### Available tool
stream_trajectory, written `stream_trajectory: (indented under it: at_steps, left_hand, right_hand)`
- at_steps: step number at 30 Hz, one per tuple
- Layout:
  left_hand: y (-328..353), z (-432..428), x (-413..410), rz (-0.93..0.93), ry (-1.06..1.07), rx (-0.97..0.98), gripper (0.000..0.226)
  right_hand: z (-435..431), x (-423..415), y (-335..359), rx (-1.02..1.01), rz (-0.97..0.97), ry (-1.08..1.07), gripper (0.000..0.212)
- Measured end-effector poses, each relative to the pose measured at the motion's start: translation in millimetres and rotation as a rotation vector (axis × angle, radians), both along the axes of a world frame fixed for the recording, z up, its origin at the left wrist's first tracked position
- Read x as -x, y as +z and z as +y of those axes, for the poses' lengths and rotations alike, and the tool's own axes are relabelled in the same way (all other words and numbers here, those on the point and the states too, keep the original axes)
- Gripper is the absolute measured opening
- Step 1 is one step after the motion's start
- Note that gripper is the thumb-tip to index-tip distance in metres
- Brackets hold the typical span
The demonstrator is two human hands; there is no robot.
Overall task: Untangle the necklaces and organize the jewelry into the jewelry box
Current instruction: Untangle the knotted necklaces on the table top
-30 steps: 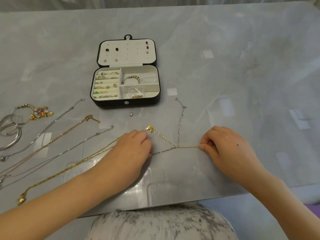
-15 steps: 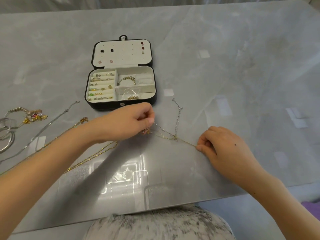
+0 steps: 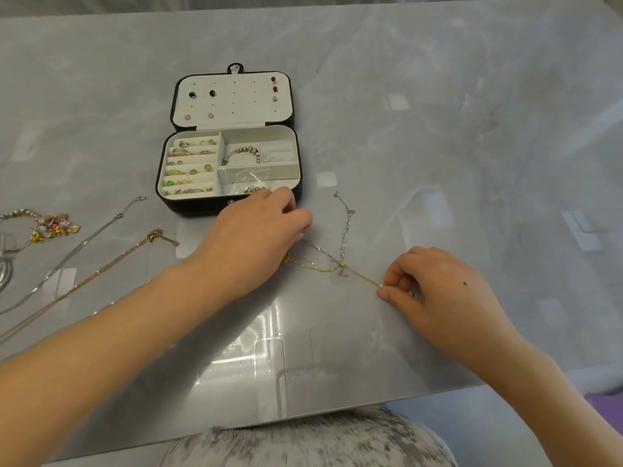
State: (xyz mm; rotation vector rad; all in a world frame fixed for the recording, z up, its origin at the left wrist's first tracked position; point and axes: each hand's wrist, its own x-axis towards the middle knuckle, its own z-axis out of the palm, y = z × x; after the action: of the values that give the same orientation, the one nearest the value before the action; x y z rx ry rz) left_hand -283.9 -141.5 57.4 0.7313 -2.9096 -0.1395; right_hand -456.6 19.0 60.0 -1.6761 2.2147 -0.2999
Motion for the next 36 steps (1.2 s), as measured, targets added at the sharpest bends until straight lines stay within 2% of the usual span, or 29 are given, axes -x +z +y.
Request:
stream_trajectory:
  at_steps: [3, 5, 8, 10, 14, 21, 27, 31, 36]
  left_hand:
    - [-6, 10, -5, 0.062, -0.078, 0.011, 0.027]
    - [-10, 20, -6, 0.076, -0.126, -0.102, 0.031]
    - [-17, 29, -6, 0.083, -0.081, -0.245, 0.031]
    - [-20, 32, -8, 0.083, -0.042, -0.263, 0.028]
    - [-18, 38, -24, 0.044, -0.041, -0.306, 0.028]
    - [-4, 38, -46, 0.061, -0.065, -0.509, 0.029]
    - [-1, 33, -24, 0.121, -0.05, -0.447, 0.035]
    - [-7, 36, -5, 0.095, -0.088, -0.467, 0.026]
    - [-9, 35, 2, 0.111, -0.038, -0.541, 0.012]
  right_hand:
    - [0, -1, -2, 0.046, -0.031, -0.039, 0.009]
    - [-4, -4, -3, 0.1, -0.063, -0.075, 0.008]
    - [-15, -13, -6, 0.139, -0.069, -0.058, 0.009]
    - [-20, -20, -7, 0.125, -0.07, -0.042, 0.006]
    - [-16, -26, -9, 0.11, -0.065, 0.017, 0.014]
    - [-1, -36, -15, 0.227, -0.063, 0.087, 0.022]
    - [-5, -32, -17, 0.325, -0.102, 0.053, 0.021]
    - [-13, -28, -10, 0.34, -0.152, 0.064, 0.018]
    - [-17, -23, -7, 0.181, -0.293, 0.013, 0.012]
